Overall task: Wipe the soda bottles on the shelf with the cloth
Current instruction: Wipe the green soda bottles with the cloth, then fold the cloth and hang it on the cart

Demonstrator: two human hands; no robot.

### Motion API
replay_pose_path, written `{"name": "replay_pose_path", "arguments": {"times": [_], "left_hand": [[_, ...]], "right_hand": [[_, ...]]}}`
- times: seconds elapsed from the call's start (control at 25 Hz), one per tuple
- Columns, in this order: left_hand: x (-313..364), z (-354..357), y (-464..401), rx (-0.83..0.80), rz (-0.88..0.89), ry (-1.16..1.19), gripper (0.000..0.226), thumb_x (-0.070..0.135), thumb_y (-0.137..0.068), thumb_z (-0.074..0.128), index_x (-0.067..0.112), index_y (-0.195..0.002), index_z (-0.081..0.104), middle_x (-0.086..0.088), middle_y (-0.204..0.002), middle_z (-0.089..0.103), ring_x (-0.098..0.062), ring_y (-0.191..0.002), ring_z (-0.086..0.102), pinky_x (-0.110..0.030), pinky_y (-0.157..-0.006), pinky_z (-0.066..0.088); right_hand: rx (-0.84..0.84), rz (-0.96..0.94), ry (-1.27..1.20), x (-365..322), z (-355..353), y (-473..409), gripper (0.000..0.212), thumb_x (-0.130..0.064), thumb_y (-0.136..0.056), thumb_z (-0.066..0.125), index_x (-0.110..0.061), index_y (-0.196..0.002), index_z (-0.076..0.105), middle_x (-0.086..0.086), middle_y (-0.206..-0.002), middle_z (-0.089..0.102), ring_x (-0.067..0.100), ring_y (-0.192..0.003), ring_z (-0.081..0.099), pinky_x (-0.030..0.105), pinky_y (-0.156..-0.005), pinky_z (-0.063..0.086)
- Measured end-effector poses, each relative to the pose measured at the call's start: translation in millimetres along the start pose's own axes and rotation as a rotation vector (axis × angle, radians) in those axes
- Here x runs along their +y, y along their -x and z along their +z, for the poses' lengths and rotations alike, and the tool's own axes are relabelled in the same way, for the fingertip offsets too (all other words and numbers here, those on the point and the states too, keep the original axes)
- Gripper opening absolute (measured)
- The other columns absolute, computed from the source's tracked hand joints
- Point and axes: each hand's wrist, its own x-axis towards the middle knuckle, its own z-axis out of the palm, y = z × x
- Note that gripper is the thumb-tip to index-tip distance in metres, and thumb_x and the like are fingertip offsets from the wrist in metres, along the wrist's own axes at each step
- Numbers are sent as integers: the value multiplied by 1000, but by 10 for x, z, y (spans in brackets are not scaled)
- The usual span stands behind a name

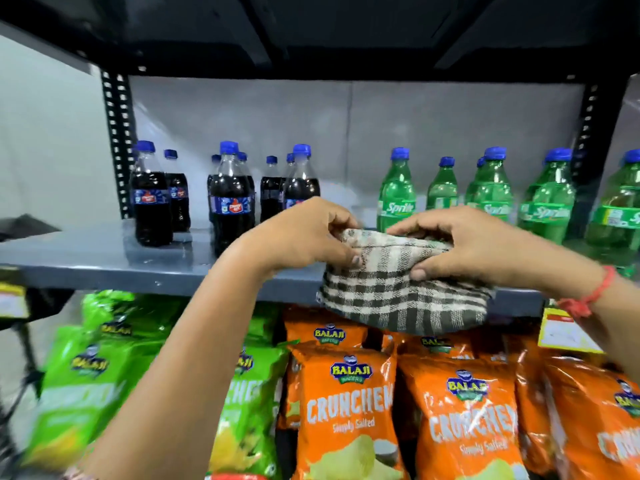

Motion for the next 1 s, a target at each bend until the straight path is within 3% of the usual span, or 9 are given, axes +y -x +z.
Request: {"name": "replay_pose_path", "arguments": {"times": [0.12,0.2,0.28,0.36,0.56,0.72,0.84,0.92,1.0], "left_hand": [[-1,120,247,72,-96,-8,11,1,-71,68,-6,-77,63,-9,-67,56,-15,-62,48,-24,-57,38],[26,241,424,92,-164,-13,14,7,-70,70,2,-73,58,-5,-65,53,-12,-59,46,-24,-54,34],[70,376,598,55,-251,37,18,9,-70,72,10,-74,55,0,-64,53,-6,-55,47,-18,-49,36],[105,513,766,72,-319,49,21,7,-69,72,14,-72,52,4,-63,53,-1,-51,47,-15,-45,36],[133,812,1107,197,-455,-51,34,6,-64,74,20,-88,54,6,-76,52,-7,-63,46,-25,-57,39],[118,908,1396,240,-536,-164,35,6,-65,73,15,-96,58,10,-71,49,-4,-58,43,-13,-48,34],[59,941,1576,298,-603,-131,31,6,-67,73,22,-86,54,3,-73,51,-13,-61,44,-22,-52,34],[38,942,1671,316,-607,-104,30,6,-67,72,22,-83,53,0,-76,52,-18,-68,46,-28,-60,33],[30,933,1749,327,-587,-114,29,6,-68,72,19,-87,55,1,-79,54,-20,-72,49,-32,-63,37]], "right_hand": [[-98,-96,-31,-31,92,-13,41,-7,-65,79,-38,-84,61,-22,-84,62,3,-80,60,22,-75,46],[-169,-175,-136,-46,165,24,38,-4,-64,79,-35,-76,61,-18,-79,66,-3,-72,59,20,-72,47],[-250,-238,-217,-54,234,89,36,-3,-63,80,-32,-75,61,-15,-76,67,-5,-69,58,16,-68,46],[-327,-291,-224,-67,330,144,35,-4,-63,80,-31,-76,60,-13,-77,66,-2,-71,58,20,-69,46],[-373,-368,-11,-114,754,219,36,-14,-63,81,-19,-92,60,-4,-85,63,16,-82,57,32,-73,45],[-350,-404,8,-175,1097,266,24,-18,-66,78,-17,-77,56,-6,-63,55,18,-67,51,32,-54,36],[-371,-441,-28,-208,1285,253,24,-16,-72,72,-20,-68,49,-9,-57,47,18,-63,48,33,-53,35],[-427,-439,-107,-225,1380,245,22,-12,-75,68,-20,-72,48,-9,-58,50,13,-56,47,19,-46,34],[-508,-432,-133,-255,1461,252,24,-13,-75,69,-22,-86,49,-8,-66,55,8,-54,46,14,-44,32]]}}
